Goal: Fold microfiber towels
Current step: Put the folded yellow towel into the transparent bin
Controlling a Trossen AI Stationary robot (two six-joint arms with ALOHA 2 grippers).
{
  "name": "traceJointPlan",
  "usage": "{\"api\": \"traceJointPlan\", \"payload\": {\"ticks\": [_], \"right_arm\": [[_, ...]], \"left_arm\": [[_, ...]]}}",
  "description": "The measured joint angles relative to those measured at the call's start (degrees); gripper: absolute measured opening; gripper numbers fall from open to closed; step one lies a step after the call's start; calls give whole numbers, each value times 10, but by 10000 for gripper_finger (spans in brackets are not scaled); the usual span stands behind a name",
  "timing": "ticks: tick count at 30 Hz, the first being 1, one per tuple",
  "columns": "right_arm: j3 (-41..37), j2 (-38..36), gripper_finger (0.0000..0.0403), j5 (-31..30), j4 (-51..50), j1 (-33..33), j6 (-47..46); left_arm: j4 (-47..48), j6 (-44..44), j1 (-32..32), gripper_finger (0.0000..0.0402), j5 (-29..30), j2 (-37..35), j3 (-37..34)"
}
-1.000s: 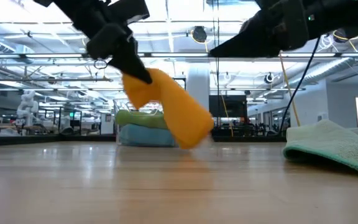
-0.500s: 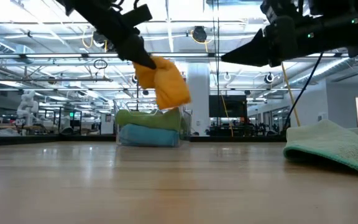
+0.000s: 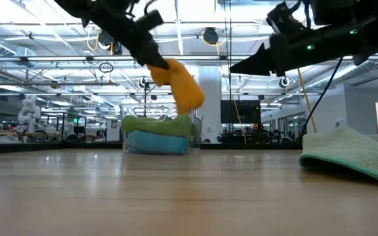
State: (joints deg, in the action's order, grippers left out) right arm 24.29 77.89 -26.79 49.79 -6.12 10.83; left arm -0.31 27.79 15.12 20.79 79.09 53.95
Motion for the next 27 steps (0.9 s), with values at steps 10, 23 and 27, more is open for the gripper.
{"api": "traceJointPlan", "payload": {"ticks": [10,23,27], "right_arm": [[91,97,80,143,-31,152,-75],[238,231,159,256,-75,231,-28],[241,228,98,270,-86,231,3]], "left_arm": [[46,-43,-7,19,-18,14,-1],[145,-56,-7,23,-58,14,-1],[169,-65,-7,24,-78,18,-1]]}}
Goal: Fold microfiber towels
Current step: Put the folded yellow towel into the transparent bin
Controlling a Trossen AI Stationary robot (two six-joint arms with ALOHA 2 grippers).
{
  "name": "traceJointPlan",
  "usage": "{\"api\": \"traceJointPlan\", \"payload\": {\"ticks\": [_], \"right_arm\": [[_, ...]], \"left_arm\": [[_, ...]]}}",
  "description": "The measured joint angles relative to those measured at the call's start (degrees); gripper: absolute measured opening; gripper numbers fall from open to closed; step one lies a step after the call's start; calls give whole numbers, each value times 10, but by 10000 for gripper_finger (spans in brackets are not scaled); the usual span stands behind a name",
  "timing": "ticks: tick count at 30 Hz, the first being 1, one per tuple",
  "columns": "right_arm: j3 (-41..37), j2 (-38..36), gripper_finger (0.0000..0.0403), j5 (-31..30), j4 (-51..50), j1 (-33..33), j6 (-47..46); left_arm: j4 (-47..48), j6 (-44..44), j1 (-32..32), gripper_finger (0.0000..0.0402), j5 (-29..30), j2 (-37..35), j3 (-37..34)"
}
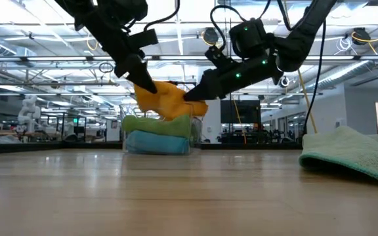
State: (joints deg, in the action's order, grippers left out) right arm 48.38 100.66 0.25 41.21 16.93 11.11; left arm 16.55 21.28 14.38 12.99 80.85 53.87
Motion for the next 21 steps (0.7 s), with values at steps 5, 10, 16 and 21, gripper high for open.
{"api": "traceJointPlan", "payload": {"ticks": [5,10,16,21], "right_arm": [[0,-9,19,2,-4,0,54],[0,-32,22,42,-35,2,84],[0,-67,77,45,-90,3,110],[0,-76,85,58,-101,11,95]], "left_arm": [[21,1,-6,13,-17,23,0],[44,7,-6,29,-9,47,1],[80,44,-6,24,-10,49,0],[98,57,-5,35,-3,49,0]]}}
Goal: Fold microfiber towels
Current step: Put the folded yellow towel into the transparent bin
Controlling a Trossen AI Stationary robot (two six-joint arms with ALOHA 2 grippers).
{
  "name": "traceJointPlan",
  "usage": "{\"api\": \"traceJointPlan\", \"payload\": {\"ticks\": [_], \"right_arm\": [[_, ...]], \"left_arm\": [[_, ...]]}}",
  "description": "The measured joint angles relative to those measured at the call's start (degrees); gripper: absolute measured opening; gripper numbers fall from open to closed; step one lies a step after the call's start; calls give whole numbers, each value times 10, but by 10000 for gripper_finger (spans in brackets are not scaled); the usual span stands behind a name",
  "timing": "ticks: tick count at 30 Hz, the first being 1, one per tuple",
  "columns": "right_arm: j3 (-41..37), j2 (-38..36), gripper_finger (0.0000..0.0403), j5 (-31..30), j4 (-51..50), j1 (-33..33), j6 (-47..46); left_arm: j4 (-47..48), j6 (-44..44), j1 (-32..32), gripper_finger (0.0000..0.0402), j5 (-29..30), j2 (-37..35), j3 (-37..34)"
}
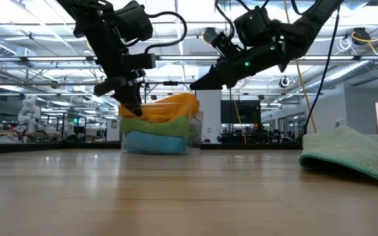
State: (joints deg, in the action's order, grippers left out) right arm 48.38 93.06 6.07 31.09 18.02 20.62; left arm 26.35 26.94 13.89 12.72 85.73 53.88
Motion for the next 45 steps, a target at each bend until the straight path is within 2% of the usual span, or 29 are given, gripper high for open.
{"api": "traceJointPlan", "payload": {"ticks": [6,11,16,21,24,27,31,34,38,45], "right_arm": [[0,16,62,8,8,24,-78],[0,41,31,78,36,47,-151],[4,63,6,115,62,49,-174],[30,105,2,153,59,46,-184],[39,121,1,155,59,40,-178],[40,121,1,155,62,33,-156],[40,117,1,157,56,29,-148],[40,116,0,167,56,27,-139],[40,112,0,167,55,25,-134],[40,55,0,166,-10,25,-123]], "left_arm": [[1,-5,0,95,22,-4,0],[7,-13,-5,134,31,-15,-1],[18,-64,-6,148,29,-39,-1],[11,-105,-12,148,27,-85,-1],[-29,-109,-14,147,30,-107,-1],[-152,-134,-9,147,35,-111,0],[-220,-175,13,147,-34,-75,2],[-196,-208,32,147,-62,-33,-1],[-154,-228,53,147,-145,22,-1],[-110,-251,65,147,-148,68,1]]}}
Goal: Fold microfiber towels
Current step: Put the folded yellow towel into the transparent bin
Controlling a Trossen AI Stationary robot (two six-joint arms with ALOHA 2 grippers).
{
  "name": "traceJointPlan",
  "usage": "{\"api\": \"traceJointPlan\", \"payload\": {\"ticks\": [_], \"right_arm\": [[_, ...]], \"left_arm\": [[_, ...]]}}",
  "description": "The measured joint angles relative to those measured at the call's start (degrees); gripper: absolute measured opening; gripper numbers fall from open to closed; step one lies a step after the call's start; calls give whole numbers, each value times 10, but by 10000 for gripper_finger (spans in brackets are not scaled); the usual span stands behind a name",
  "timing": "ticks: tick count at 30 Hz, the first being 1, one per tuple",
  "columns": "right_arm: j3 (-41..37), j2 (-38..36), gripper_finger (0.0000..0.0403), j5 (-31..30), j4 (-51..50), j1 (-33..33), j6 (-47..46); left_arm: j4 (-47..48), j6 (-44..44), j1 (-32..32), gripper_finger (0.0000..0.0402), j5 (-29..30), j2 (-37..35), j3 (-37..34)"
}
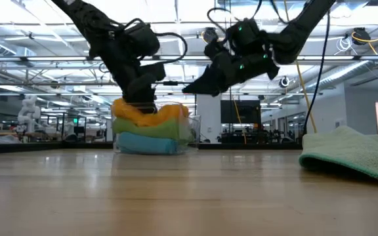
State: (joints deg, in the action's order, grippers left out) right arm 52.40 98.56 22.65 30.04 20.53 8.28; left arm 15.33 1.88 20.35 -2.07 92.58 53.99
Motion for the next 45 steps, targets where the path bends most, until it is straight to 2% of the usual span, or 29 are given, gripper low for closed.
{"api": "traceJointPlan", "payload": {"ticks": [3,6,12,18,23,25,29,40,45], "right_arm": [[0,-34,0,0,-40,0,2],[-10,-66,0,-3,-73,0,12],[-58,-128,0,-39,-93,0,25],[-115,-185,0,-54,-91,0,29],[-157,-220,0,-77,-93,0,23],[-168,-226,0,-77,-91,0,15],[-185,-230,0,-76,-81,-2,8],[-196,-230,0,-76,-85,-33,4],[-196,-230,0,-76,-86,-47,8]], "left_arm": [[-7,-1,16,147,-34,21,-1],[-4,-1,25,147,-41,22,-2],[9,4,19,147,-42,-33,-2],[31,-7,-1,147,-7,-131,-1],[115,-46,-15,147,57,-176,-1],[150,-60,-12,147,71,-177,-1],[163,-63,-2,130,69,-153,-1],[165,-61,38,7,2,-59,-1],[164,-64,35,15,1,-46,2]]}}
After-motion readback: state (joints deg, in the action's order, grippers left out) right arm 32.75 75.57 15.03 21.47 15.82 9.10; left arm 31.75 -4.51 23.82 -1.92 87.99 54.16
